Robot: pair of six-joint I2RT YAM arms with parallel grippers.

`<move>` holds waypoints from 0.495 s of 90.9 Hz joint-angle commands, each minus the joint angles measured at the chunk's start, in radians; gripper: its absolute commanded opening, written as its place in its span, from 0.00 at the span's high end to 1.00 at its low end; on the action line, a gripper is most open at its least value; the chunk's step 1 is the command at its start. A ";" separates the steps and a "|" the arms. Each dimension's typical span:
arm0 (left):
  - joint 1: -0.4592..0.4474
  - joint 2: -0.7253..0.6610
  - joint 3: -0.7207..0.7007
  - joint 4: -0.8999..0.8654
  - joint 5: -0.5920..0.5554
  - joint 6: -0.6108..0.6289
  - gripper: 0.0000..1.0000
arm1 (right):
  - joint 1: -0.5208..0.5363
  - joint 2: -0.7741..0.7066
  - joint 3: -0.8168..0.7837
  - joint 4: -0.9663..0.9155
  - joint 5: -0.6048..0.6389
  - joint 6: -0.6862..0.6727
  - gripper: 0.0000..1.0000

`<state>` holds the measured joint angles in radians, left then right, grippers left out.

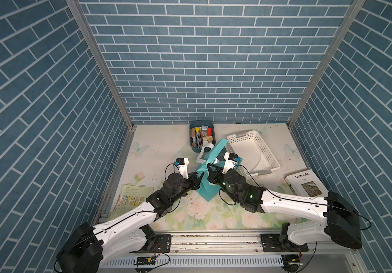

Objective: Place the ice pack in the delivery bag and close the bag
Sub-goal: Seal the delivery bag at the center of the board.

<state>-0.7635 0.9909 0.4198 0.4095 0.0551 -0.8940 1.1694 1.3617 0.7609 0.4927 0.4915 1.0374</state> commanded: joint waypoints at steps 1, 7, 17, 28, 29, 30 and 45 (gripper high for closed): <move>0.022 -0.021 -0.013 0.121 0.012 -0.024 1.00 | -0.002 0.048 -0.082 0.153 0.092 -0.112 1.00; 0.022 -0.010 -0.014 0.153 0.080 -0.026 1.00 | -0.007 0.071 -0.120 0.283 0.092 -0.148 1.00; 0.021 -0.002 -0.017 0.183 0.144 -0.031 1.00 | -0.013 0.105 -0.182 0.484 0.103 -0.210 1.00; 0.020 -0.010 -0.031 0.211 0.162 -0.038 1.00 | -0.036 0.164 -0.224 0.662 0.092 -0.266 1.00; 0.020 -0.012 -0.032 0.214 0.164 -0.039 1.00 | -0.038 0.170 -0.226 0.683 0.088 -0.268 1.00; 0.020 -0.013 -0.033 0.216 0.166 -0.041 1.00 | -0.042 0.176 -0.229 0.696 0.080 -0.270 1.00; 0.018 -0.039 -0.057 0.262 0.203 -0.056 1.00 | -0.080 0.253 -0.237 0.830 -0.010 -0.273 1.00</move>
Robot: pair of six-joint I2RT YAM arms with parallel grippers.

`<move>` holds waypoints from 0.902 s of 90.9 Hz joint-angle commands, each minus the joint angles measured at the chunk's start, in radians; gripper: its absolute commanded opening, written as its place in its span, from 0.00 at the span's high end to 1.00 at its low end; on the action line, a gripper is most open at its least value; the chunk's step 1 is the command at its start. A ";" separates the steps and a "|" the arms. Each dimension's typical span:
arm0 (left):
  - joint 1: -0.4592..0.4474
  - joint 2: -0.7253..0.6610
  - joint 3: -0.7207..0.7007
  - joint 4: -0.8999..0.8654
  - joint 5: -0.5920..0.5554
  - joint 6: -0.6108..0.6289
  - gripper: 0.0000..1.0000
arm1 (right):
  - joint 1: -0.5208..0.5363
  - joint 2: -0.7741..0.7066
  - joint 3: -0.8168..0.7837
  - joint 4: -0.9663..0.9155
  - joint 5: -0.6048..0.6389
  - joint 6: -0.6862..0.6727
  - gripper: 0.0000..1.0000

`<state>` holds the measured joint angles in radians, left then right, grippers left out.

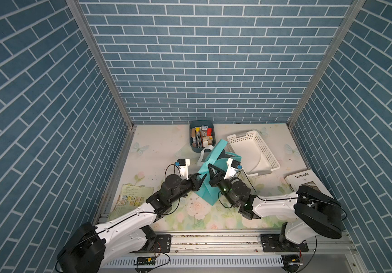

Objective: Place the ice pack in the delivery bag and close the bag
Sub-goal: Seal the delivery bag at the center of the board.

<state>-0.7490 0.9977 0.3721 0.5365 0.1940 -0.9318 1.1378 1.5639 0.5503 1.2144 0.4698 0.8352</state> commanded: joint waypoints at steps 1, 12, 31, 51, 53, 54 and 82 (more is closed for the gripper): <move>0.004 -0.048 -0.010 0.135 0.066 -0.017 1.00 | -0.050 0.055 -0.027 0.115 0.006 -0.070 1.00; 0.004 -0.074 -0.009 0.096 0.075 0.009 1.00 | -0.060 0.075 -0.038 0.170 -0.038 -0.072 1.00; 0.004 -0.136 -0.016 0.019 0.037 0.046 0.96 | -0.063 0.083 -0.040 0.174 -0.049 -0.071 1.00; 0.004 -0.229 -0.012 -0.116 -0.035 0.072 0.91 | -0.062 0.098 -0.037 0.173 -0.057 -0.063 1.00; 0.004 -0.243 -0.016 -0.125 -0.042 0.073 0.91 | -0.062 0.098 -0.038 0.174 -0.057 -0.062 1.00; 0.004 -0.250 -0.018 -0.127 -0.045 0.074 0.90 | -0.062 0.099 -0.038 0.173 -0.057 -0.060 1.00; 0.005 -0.467 -0.083 -0.137 -0.147 0.098 0.73 | -0.062 0.113 -0.038 0.178 -0.063 -0.051 1.00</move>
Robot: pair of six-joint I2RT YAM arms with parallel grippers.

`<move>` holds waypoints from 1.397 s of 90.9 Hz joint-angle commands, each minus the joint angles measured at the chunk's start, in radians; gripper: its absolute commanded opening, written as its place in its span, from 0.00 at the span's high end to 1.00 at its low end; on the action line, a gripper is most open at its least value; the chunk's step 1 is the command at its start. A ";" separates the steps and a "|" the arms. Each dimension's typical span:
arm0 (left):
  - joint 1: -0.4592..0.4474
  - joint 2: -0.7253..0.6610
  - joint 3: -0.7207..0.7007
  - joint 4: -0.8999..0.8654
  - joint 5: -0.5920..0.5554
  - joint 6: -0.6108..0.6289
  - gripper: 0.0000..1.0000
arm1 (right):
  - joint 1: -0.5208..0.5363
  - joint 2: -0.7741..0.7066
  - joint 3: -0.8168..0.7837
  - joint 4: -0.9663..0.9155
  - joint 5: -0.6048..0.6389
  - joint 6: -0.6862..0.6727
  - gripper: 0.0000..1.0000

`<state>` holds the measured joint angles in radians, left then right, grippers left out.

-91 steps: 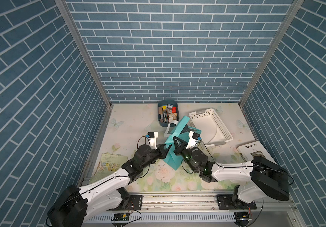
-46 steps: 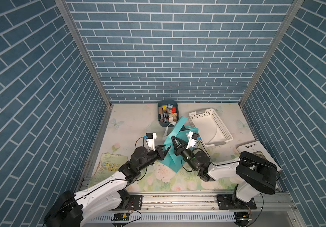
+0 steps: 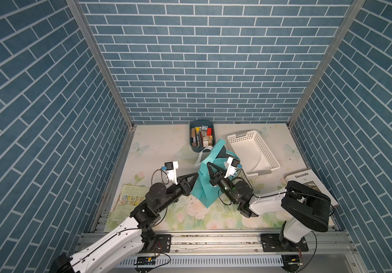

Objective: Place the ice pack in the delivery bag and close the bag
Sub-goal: Seal the delivery bag at the center of the board.

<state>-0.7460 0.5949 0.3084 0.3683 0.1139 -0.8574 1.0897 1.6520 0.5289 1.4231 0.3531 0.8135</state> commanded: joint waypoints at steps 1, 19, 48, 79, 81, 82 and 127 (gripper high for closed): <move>0.002 -0.067 -0.020 0.029 -0.074 0.026 0.72 | -0.014 0.025 -0.017 -0.031 0.053 -0.029 1.00; 0.002 -0.026 0.053 -0.054 -0.120 0.082 0.50 | -0.014 0.034 -0.015 -0.027 0.037 -0.022 1.00; 0.009 0.301 0.352 -0.275 -0.004 0.345 0.18 | -0.015 0.033 -0.018 -0.022 0.008 -0.012 1.00; 0.056 0.377 0.328 -0.302 0.032 0.374 0.23 | -0.014 0.012 -0.032 -0.010 -0.007 -0.008 1.00; 0.060 0.377 0.325 -0.302 0.033 0.374 0.24 | -0.014 0.012 -0.033 -0.008 -0.008 -0.009 1.00; 0.062 0.378 0.323 -0.302 0.033 0.373 0.24 | -0.014 0.011 -0.033 -0.008 -0.008 -0.009 1.00; 0.076 0.435 0.309 -0.330 0.092 0.376 0.64 | -0.015 -0.020 -0.047 -0.010 -0.028 -0.021 1.00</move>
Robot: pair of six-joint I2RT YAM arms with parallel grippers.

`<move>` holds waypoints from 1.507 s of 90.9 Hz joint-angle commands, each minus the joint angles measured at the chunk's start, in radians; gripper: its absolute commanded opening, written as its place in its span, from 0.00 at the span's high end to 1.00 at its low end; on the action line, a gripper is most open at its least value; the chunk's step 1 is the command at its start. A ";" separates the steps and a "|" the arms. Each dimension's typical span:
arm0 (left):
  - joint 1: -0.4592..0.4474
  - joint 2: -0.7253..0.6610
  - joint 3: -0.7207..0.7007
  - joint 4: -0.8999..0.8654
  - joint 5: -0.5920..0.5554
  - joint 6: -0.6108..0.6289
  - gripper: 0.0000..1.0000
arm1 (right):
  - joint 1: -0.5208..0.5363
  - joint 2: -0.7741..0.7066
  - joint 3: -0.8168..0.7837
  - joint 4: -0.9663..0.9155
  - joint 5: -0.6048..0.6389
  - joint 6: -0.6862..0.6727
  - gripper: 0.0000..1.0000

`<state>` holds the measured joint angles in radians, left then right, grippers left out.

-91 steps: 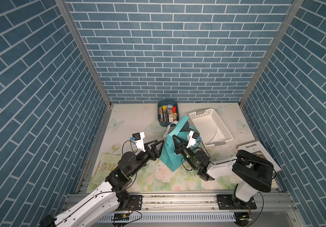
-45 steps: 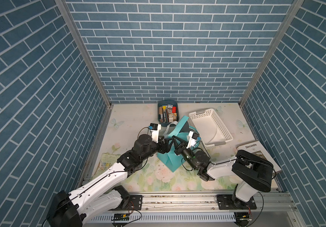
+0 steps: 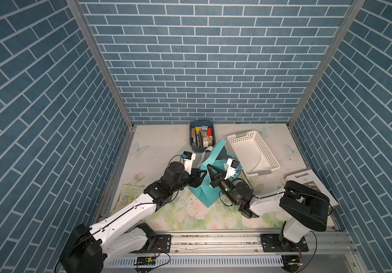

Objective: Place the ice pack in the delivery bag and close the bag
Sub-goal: Seal the delivery bag at the center of the board.

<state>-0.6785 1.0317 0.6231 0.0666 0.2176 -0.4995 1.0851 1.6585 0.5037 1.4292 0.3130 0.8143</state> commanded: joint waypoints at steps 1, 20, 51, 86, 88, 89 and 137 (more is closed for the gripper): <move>0.008 -0.003 -0.005 -0.028 -0.012 0.018 0.65 | -0.010 -0.027 -0.022 -0.017 0.012 -0.023 1.00; 0.009 -0.009 -0.006 -0.014 0.010 0.005 1.00 | -0.010 -0.058 -0.013 -0.065 0.001 -0.061 1.00; 0.009 -0.053 -0.023 -0.005 0.056 -0.020 1.00 | -0.085 -0.254 -0.022 -0.420 -0.011 -0.113 0.71; 0.009 -0.050 -0.035 0.024 0.139 -0.027 1.00 | -0.169 -0.330 -0.019 -0.497 -0.254 -0.043 0.27; 0.009 -0.049 -0.035 0.024 0.141 -0.028 1.00 | -0.170 -0.329 -0.018 -0.490 -0.261 -0.042 0.27; 0.009 -0.049 -0.036 0.025 0.143 -0.028 1.00 | -0.169 -0.329 -0.017 -0.487 -0.265 -0.041 0.27; -0.007 -0.010 -0.041 0.062 0.267 -0.020 1.00 | -0.262 -0.201 0.131 -0.495 -0.382 0.076 0.31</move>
<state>-0.6685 1.0031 0.5903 0.1383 0.4019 -0.5308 0.8394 1.4147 0.5880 0.9493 -0.0322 0.8494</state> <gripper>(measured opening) 0.070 0.706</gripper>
